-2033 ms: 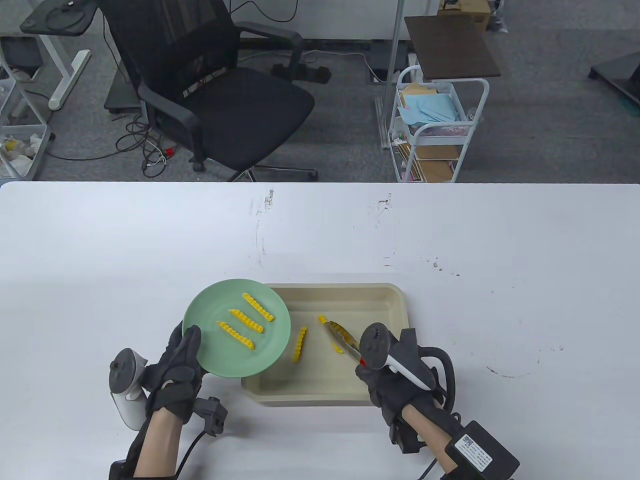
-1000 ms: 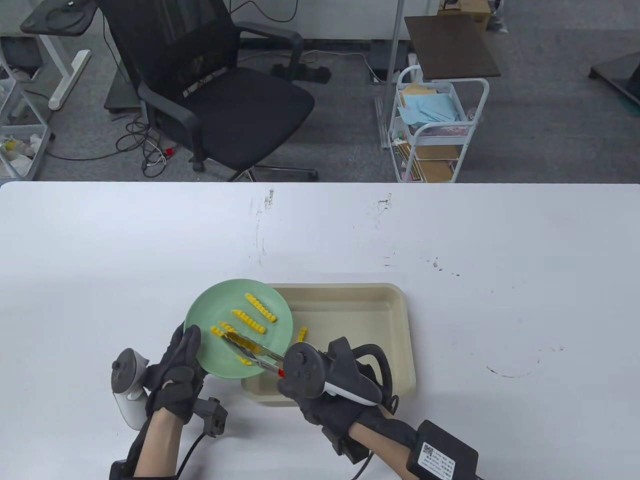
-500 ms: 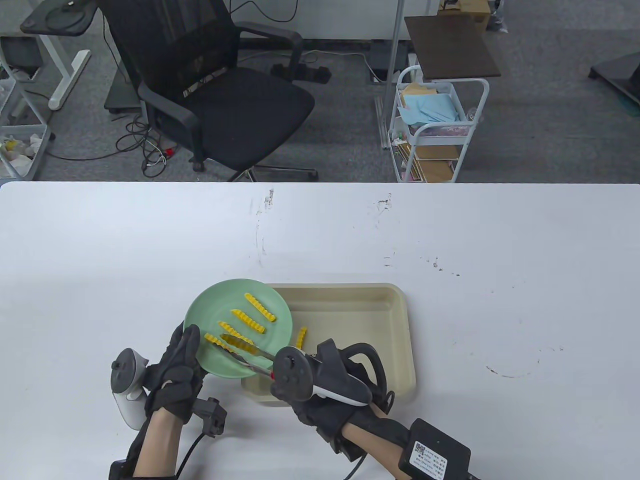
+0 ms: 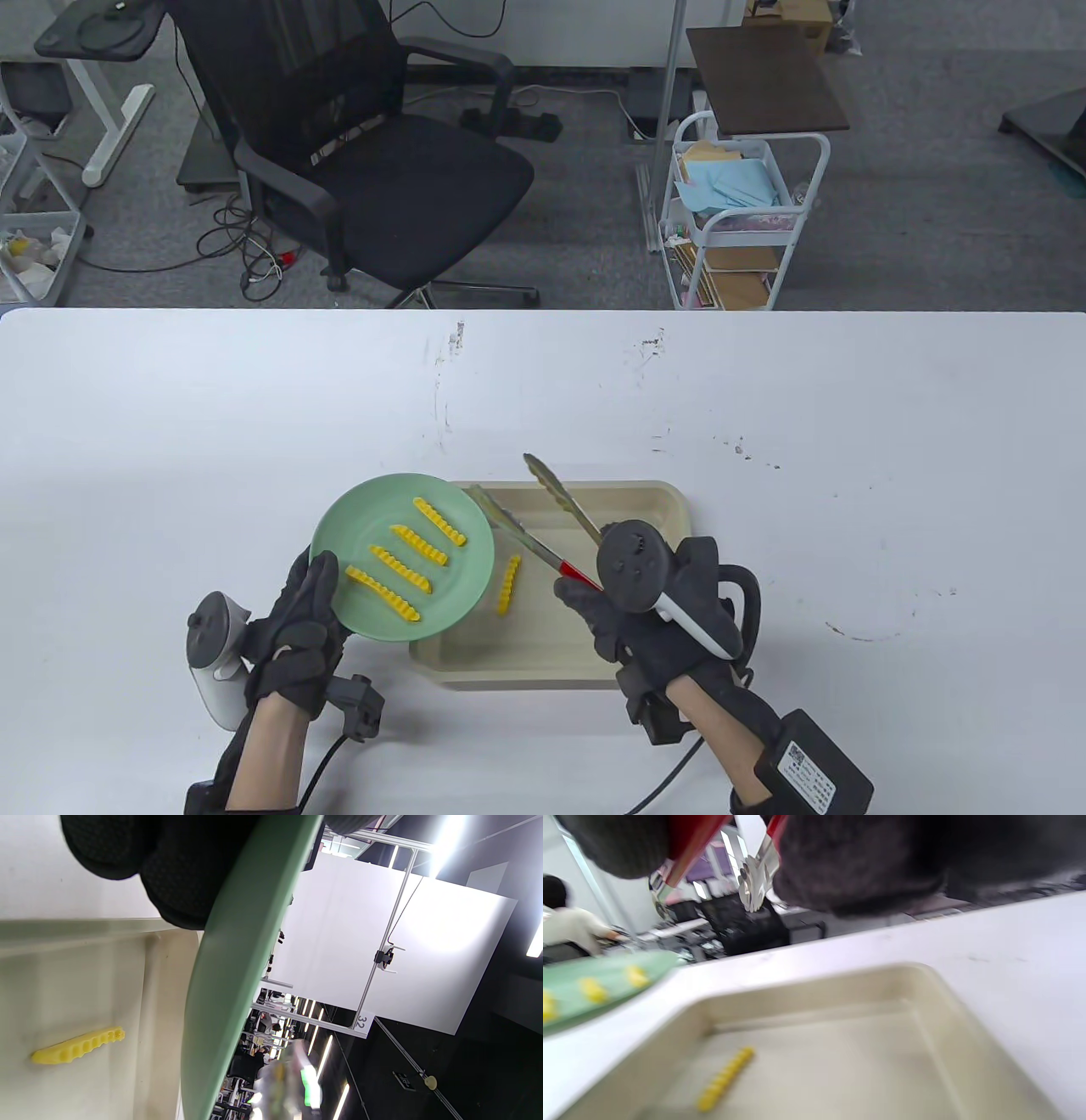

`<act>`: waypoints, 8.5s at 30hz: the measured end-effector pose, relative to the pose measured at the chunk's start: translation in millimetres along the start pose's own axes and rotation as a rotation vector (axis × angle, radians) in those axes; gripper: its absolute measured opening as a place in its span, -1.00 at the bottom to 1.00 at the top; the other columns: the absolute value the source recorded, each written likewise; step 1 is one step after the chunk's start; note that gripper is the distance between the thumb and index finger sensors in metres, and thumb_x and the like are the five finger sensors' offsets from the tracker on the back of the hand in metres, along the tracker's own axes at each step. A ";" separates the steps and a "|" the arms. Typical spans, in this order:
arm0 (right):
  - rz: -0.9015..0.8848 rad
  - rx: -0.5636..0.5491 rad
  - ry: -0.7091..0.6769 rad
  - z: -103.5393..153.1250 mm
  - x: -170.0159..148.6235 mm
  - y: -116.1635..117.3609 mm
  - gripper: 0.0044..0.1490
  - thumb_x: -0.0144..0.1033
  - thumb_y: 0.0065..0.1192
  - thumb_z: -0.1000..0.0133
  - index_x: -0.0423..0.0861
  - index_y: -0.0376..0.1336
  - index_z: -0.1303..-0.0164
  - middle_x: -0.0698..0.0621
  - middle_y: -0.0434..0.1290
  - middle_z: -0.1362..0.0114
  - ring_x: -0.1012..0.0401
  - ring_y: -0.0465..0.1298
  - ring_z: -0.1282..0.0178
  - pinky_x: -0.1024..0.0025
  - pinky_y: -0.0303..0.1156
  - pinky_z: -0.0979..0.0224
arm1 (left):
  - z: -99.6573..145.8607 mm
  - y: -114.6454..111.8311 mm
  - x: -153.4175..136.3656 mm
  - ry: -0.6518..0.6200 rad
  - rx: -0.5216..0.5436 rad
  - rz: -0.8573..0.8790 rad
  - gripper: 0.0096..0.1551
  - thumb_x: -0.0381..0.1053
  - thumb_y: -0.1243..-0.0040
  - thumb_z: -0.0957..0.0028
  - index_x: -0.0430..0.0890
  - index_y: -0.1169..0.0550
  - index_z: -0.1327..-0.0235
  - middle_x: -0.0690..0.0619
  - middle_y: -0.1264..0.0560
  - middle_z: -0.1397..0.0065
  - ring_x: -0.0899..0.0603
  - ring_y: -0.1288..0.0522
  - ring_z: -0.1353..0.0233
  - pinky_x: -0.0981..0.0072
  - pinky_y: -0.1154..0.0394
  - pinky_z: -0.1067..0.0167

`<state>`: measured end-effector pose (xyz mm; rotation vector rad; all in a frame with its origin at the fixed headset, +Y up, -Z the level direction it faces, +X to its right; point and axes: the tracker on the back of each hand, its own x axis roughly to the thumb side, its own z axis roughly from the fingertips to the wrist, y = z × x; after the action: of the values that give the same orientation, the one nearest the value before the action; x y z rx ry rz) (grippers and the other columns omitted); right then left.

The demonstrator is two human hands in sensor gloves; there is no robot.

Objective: Hold plate and receive fries gripped by tongs from baking tray

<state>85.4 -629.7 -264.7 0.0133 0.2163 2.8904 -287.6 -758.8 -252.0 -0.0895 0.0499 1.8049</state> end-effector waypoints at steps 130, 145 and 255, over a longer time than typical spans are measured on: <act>0.423 0.166 0.638 -58.0 -162.2 76.1 0.17 0.40 0.02 0.08 -0.23 -0.03 -0.49 -0.13 0.42 -0.25 -0.06 0.61 -0.03 0.00 0.57 0.06 | -0.5 -0.4 -1.6 0.025 -0.033 0.015 -0.28 0.06 0.30 -0.38 -0.33 0.10 -0.56 -0.19 -0.30 -0.35 -0.23 -0.55 -0.09 -0.26 -0.39 -0.12; 0.295 0.114 0.621 -45.6 -155.8 49.5 0.24 0.46 -0.08 0.10 -0.13 -0.25 -0.55 -0.18 0.19 -0.48 -0.11 0.54 -0.22 -0.08 0.51 -0.08 | -0.8 -0.4 -1.9 0.031 -0.032 0.016 -0.27 0.07 0.29 -0.38 -0.34 0.10 -0.56 -0.20 -0.30 -0.35 -0.23 -0.55 -0.09 -0.26 -0.38 -0.12; 0.151 -0.161 -0.079 5.4 -66.1 88.6 0.08 0.35 -0.05 0.02 0.15 -0.36 -0.53 -0.05 -0.38 -0.61 -0.12 -0.31 -0.66 -0.40 -0.25 -0.46 | 13.9 -85.6 13.1 -0.346 -0.222 -1.315 -0.06 0.39 0.04 -0.26 0.00 0.06 -0.72 -0.07 0.17 -0.78 -0.51 0.28 -0.66 -0.57 0.19 -0.40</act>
<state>128.5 -729.8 -245.6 0.1200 -0.0337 3.0404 -207.9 -725.0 -238.1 0.0380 -0.3774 0.4849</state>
